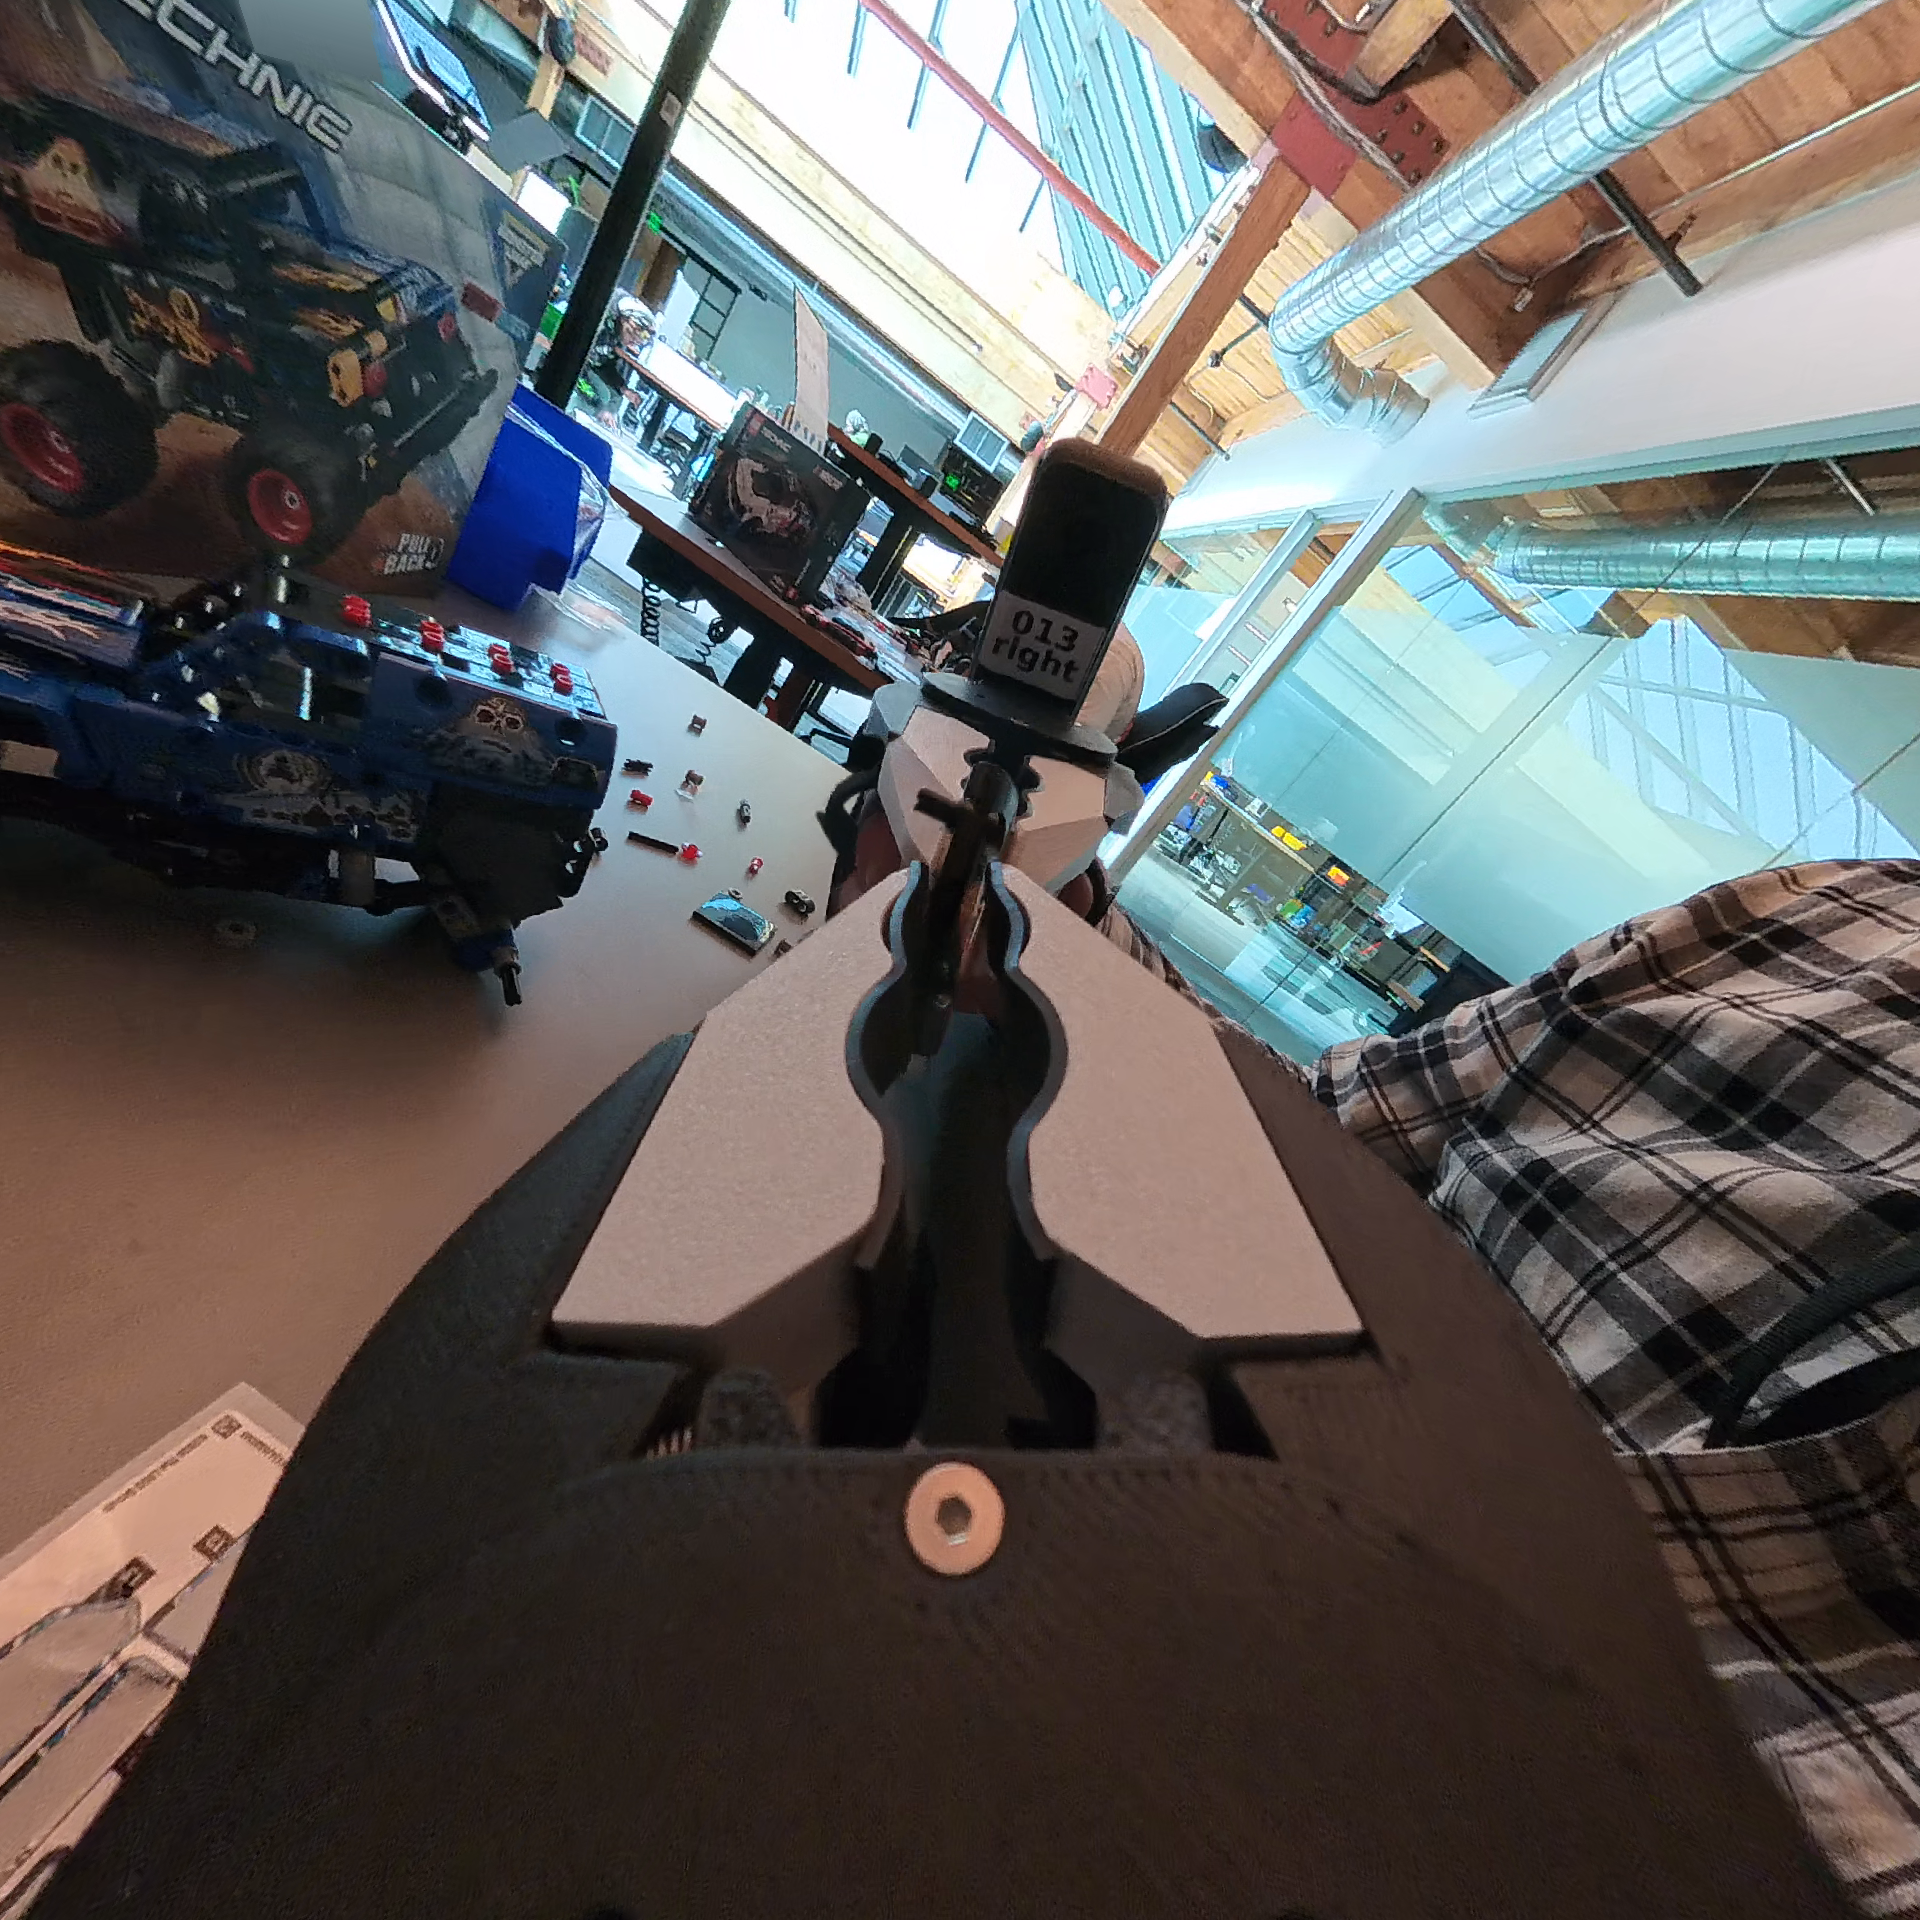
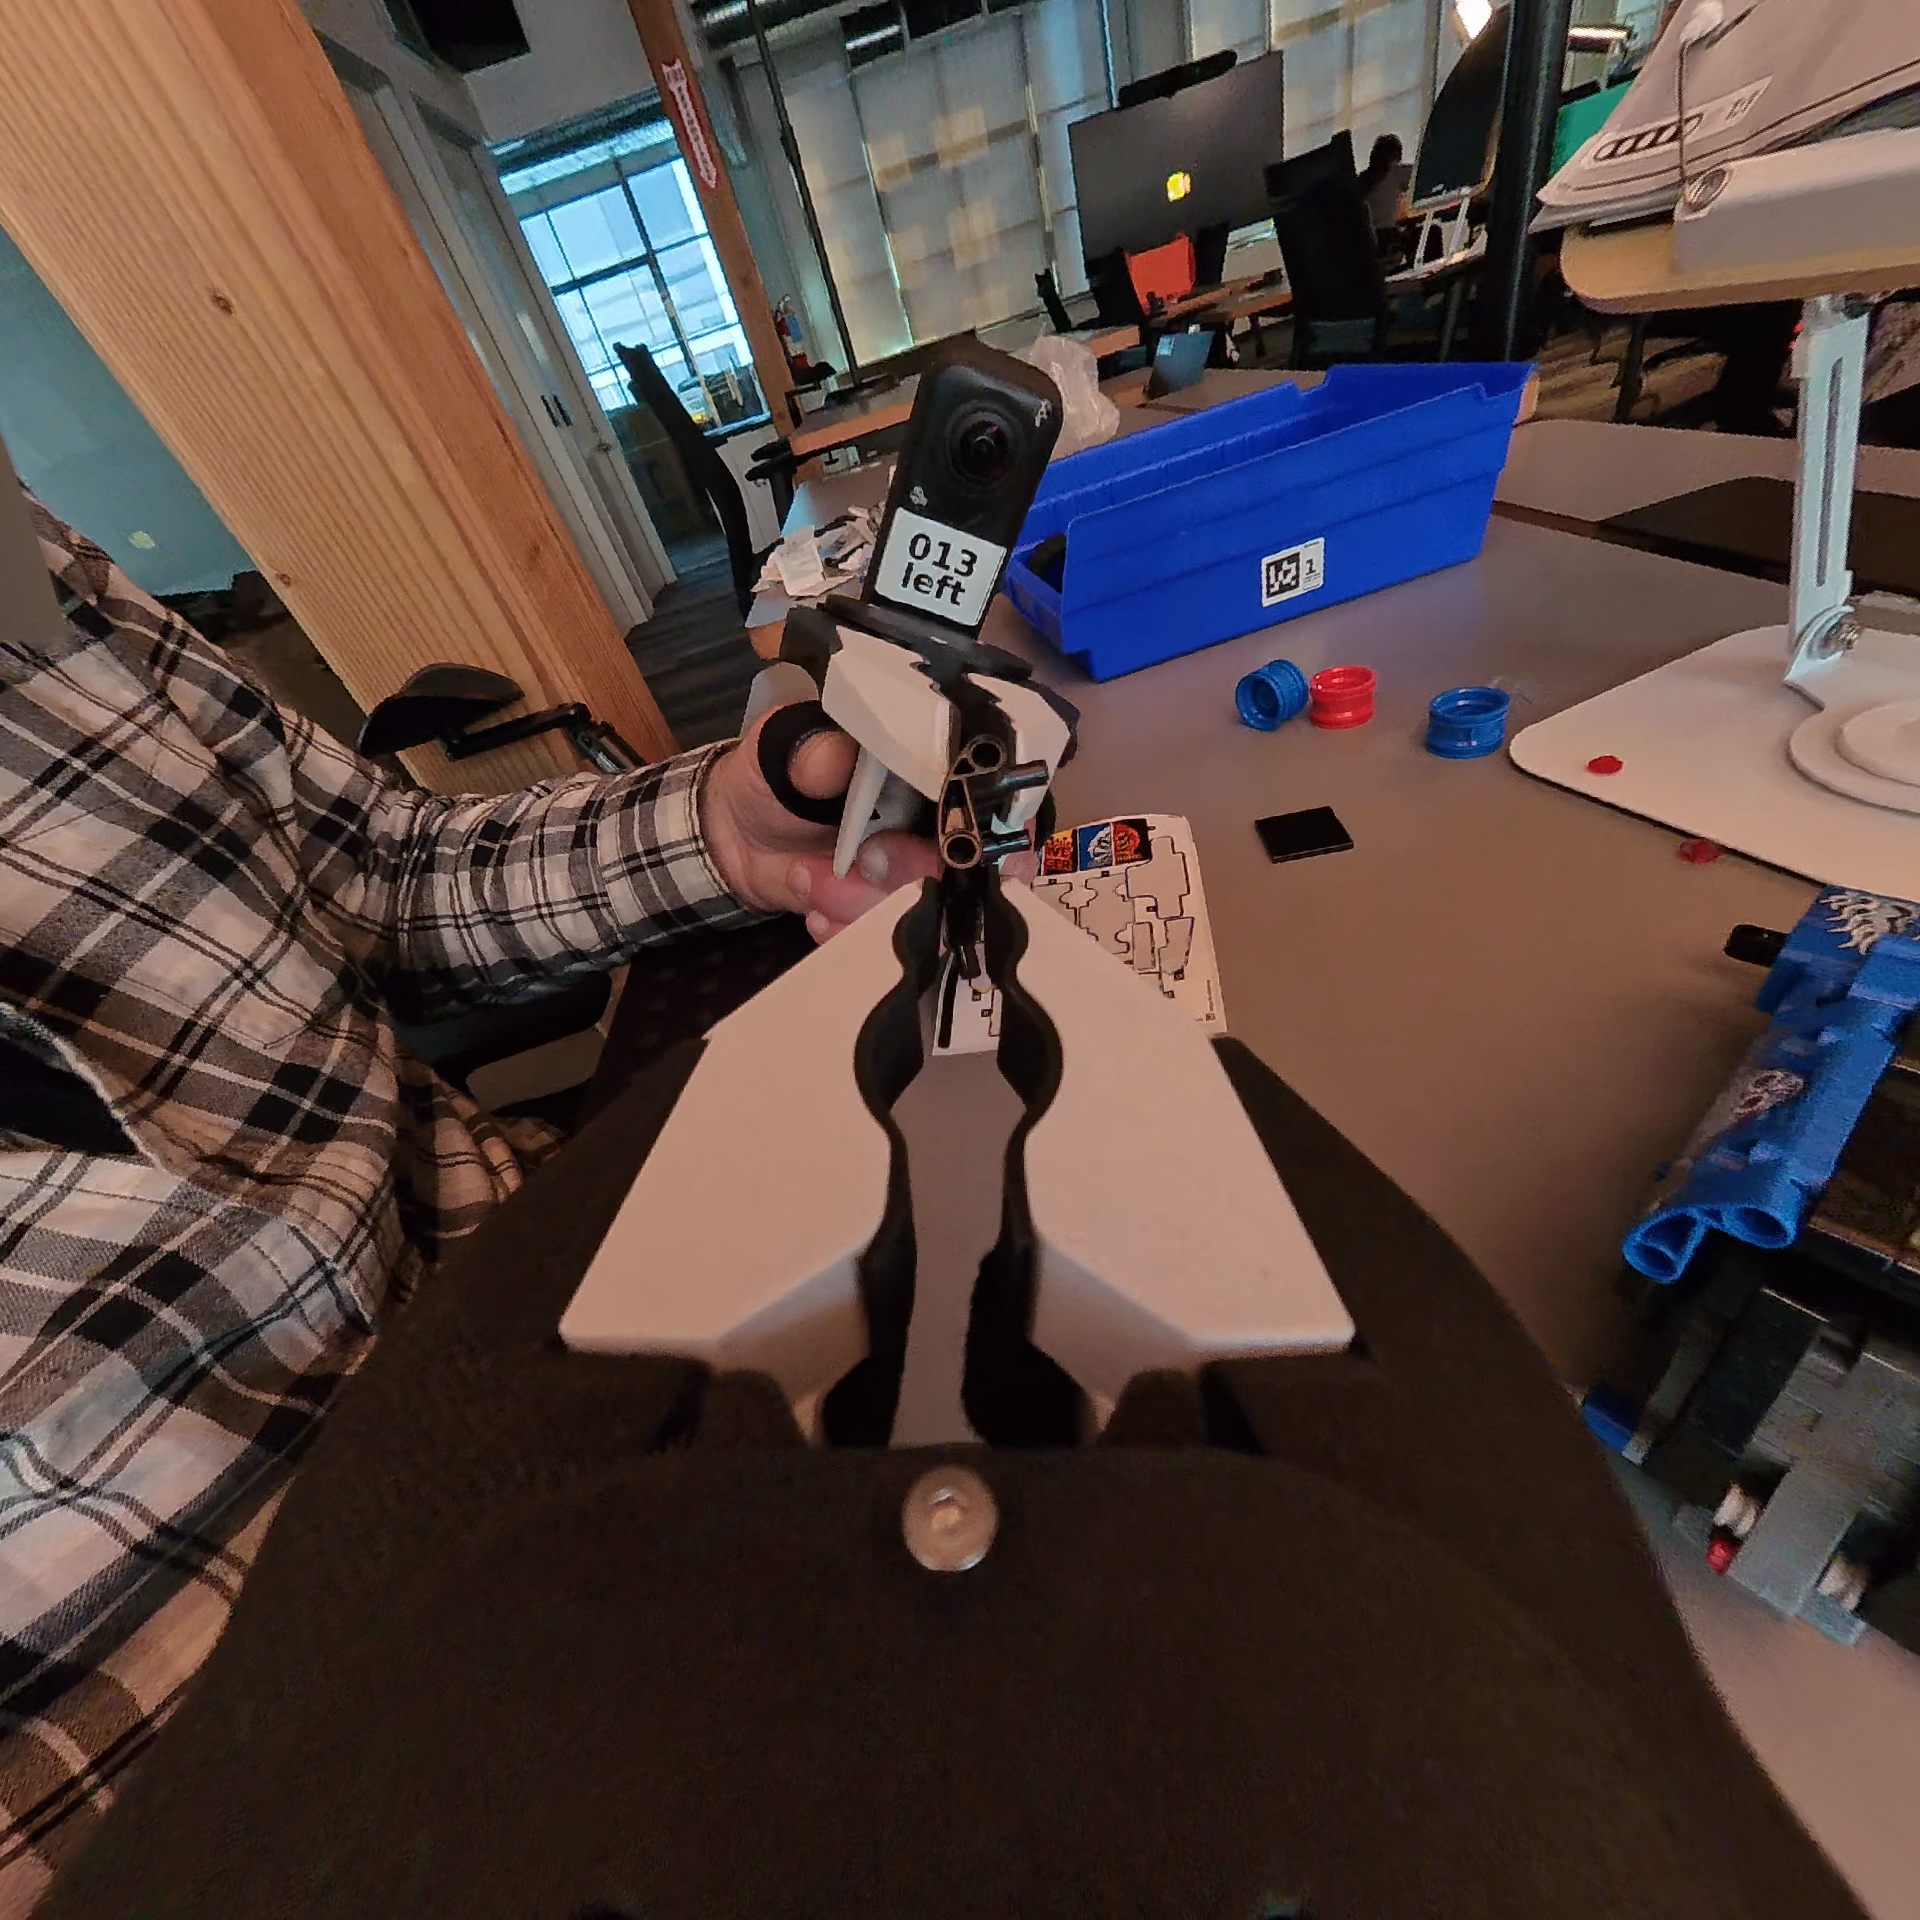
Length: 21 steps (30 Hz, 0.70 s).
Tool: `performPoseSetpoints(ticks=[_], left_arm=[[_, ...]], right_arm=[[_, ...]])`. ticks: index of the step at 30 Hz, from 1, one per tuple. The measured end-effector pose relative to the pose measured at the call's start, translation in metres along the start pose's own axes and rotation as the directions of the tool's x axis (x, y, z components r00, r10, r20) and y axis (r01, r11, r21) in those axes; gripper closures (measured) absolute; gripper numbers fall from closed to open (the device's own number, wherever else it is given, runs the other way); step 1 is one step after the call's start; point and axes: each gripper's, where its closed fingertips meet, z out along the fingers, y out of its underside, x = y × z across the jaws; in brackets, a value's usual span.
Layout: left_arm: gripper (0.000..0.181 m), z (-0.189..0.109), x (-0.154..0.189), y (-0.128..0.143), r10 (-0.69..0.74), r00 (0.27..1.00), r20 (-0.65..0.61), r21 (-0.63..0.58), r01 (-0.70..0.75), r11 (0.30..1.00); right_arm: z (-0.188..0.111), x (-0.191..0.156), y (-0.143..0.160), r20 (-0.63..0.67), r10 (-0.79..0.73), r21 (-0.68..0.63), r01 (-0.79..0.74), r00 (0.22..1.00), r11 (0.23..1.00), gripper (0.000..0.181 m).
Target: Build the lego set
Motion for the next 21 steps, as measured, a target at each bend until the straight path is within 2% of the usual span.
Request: performPoseSetpoints(ticks=[21], left_arm=[[0.170,0.0009,-0.0056,0.0025,0.050,0.997,0.052,-0.018,-0.049,0.999]], right_arm=[[-0.0084,0.0042,-0.0014,-0.043,-0.024,0.018,0.025,0.999,1.000,0.176]])
